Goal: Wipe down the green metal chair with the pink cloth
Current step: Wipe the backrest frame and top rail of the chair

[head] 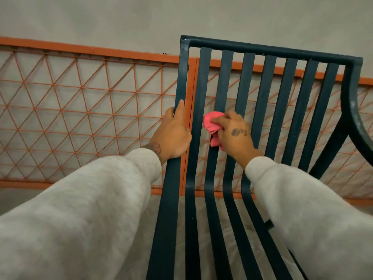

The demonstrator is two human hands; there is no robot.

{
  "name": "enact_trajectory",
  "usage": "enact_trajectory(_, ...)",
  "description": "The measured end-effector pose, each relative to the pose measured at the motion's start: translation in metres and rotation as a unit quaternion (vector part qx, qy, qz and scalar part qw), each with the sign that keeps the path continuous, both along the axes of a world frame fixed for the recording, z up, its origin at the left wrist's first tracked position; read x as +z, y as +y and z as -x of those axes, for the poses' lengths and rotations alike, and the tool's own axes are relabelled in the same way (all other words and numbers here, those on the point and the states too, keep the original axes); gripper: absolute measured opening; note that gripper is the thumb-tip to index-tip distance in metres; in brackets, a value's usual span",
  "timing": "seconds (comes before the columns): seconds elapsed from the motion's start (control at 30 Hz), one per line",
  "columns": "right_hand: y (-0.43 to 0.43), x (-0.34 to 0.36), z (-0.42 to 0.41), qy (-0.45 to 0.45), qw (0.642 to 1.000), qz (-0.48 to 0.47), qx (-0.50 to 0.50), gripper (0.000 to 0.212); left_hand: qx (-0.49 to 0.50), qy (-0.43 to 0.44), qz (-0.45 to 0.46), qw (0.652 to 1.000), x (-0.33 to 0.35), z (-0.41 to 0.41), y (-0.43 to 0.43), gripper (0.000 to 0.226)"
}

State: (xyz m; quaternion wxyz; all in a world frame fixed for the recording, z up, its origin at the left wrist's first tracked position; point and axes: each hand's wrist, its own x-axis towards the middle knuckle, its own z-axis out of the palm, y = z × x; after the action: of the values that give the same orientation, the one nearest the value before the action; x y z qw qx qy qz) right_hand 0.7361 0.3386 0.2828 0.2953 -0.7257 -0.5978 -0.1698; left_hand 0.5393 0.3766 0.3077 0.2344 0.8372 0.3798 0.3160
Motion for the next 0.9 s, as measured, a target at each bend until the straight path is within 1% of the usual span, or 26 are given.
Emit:
enact_trajectory(0.1, -0.015, -0.040, 0.001, 0.028, 0.996, 0.084, 0.029, 0.040, -0.001, 0.001, 0.002, 1.000, 0.000, 0.001, 0.000, 0.074)
enact_trajectory(0.2, -0.029, -0.057, 0.003, 0.061, 0.978, 0.187, 0.069, 0.042, 0.002, 0.000, 0.010, 1.000, 0.002, 0.002, -0.002, 0.073)
enact_trajectory(0.27, -0.040, -0.065, 0.010, 0.081, 0.961, 0.237, 0.119, 0.046, 0.005, 0.000, 0.012, 1.000, 0.003, 0.002, -0.003, 0.073)
enact_trajectory(0.33, -0.048, -0.079, 0.023, 0.113, 0.938, 0.282, 0.166, 0.045, 0.009, 0.002, 0.008, 1.000, 0.003, 0.001, -0.003, 0.073)
enact_trajectory(0.43, -0.057, -0.103, 0.043, 0.143, 0.904, 0.351, 0.199, 0.033, 0.010, 0.003, 0.007, 1.000, 0.002, 0.002, -0.003, 0.072)
enact_trajectory(0.5, -0.061, -0.104, 0.049, 0.167, 0.891, 0.369, 0.203, 0.029, 0.011, 0.006, 0.006, 1.000, 0.003, 0.002, -0.003, 0.072)
enact_trajectory(0.57, -0.070, -0.096, 0.053, 0.147, 0.875, 0.404, 0.222, 0.029, 0.013, 0.005, 0.005, 1.000, 0.003, 0.002, -0.002, 0.073)
enact_trajectory(0.67, -0.087, -0.086, 0.060, 0.097, 0.831, 0.480, 0.265, 0.036, 0.011, -0.003, 0.013, 1.000, 0.003, 0.002, -0.001, 0.073)
enact_trajectory(0.7, -0.091, -0.085, 0.062, 0.092, 0.823, 0.492, 0.270, 0.038, 0.010, -0.006, 0.015, 1.000, 0.002, 0.002, -0.001, 0.073)
enact_trajectory(0.73, -0.092, -0.084, 0.062, 0.091, 0.822, 0.493, 0.270, 0.039, 0.010, -0.008, 0.014, 1.000, 0.002, 0.001, -0.001, 0.073)
enact_trajectory(0.77, -0.090, -0.084, 0.060, 0.092, 0.830, 0.484, 0.263, 0.038, 0.009, -0.010, 0.015, 1.000, 0.002, 0.001, -0.001, 0.073)
enact_trajectory(0.9, -0.065, -0.098, 0.058, 0.125, 0.900, 0.376, 0.181, 0.032, 0.007, -0.014, 0.025, 1.000, 0.003, 0.001, -0.003, 0.072)
